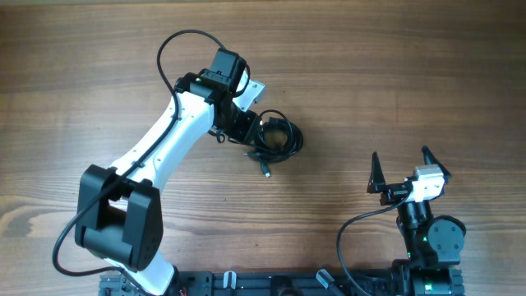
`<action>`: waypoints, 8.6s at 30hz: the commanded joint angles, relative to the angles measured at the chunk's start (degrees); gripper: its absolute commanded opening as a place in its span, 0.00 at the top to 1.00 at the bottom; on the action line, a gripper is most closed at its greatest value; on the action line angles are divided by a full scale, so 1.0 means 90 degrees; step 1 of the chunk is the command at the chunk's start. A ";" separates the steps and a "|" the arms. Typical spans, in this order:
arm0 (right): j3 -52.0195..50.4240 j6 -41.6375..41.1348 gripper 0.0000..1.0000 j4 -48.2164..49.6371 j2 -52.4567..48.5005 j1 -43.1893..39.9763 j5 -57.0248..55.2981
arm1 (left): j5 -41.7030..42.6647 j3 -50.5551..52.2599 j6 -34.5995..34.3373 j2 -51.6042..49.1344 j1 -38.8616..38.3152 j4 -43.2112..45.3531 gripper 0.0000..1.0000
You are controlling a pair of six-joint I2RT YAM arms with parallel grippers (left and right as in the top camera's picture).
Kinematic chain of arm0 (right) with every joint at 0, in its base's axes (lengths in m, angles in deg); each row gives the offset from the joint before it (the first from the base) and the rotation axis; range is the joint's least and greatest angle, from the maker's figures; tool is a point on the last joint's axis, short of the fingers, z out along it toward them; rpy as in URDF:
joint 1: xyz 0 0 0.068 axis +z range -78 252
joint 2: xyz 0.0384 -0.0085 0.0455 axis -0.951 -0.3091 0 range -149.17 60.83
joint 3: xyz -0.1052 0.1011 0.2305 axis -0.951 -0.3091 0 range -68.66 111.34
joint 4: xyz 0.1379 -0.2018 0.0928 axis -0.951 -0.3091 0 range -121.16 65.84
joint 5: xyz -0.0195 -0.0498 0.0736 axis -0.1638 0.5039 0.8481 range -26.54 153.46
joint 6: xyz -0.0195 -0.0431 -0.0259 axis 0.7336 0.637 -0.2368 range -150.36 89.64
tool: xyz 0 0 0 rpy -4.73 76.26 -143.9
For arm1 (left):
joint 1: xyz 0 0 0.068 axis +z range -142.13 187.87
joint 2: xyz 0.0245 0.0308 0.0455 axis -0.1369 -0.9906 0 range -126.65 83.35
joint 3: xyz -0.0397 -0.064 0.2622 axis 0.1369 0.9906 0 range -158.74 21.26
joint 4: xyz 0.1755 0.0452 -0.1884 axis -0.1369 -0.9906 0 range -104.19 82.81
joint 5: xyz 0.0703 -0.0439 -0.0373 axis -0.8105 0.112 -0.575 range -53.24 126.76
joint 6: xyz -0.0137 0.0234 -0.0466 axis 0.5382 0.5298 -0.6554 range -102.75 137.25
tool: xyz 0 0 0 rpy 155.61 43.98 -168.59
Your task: Untangle cables
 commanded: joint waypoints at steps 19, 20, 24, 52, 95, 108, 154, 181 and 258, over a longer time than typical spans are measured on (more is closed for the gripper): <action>-0.0005 0.0034 0.00 0.0019 0.0024 0.0032 -0.0090 | -0.0005 -0.0595 -0.1994 0.1231 -0.0005 0.0056 0.96; -0.0005 0.0034 0.00 0.0019 0.0024 0.0032 -0.0090 | -0.0005 -0.0595 -0.2033 0.1358 -0.0005 0.0090 0.96; -0.0005 0.0032 0.00 0.0019 0.0024 0.0032 -0.0090 | -0.0019 -0.0595 -0.2035 0.1705 -0.0005 0.0131 0.96; -0.0005 0.0034 0.00 0.0019 0.0024 0.0032 -0.0090 | 0.1226 -0.0593 -0.3058 0.1693 -0.0034 0.0304 0.76; 0.1132 -0.3568 0.00 0.3116 -0.0189 0.0032 0.2096 | 0.1219 -0.0593 -0.3055 0.1693 -0.0231 0.0180 0.00; 0.5241 -0.3925 0.00 -0.1559 -0.4056 0.0032 0.4012 | 0.1222 -0.0593 -0.3055 0.1693 -0.0231 0.0180 0.00; 0.7655 -0.4376 0.25 -0.4184 -1.0064 0.4388 0.1841 | -0.0884 -0.0580 -0.4845 0.1690 0.1787 -0.0899 0.00; 0.7932 -0.4286 0.96 -0.3014 -1.0518 0.4668 0.1654 | -0.0593 -0.0580 -0.4221 0.1678 0.1783 -0.0986 0.00; 0.8568 -0.7533 0.96 -0.0818 -0.8128 0.4651 -0.3679 | 0.0170 -0.0580 -0.6698 -0.0087 0.0240 -0.0532 0.38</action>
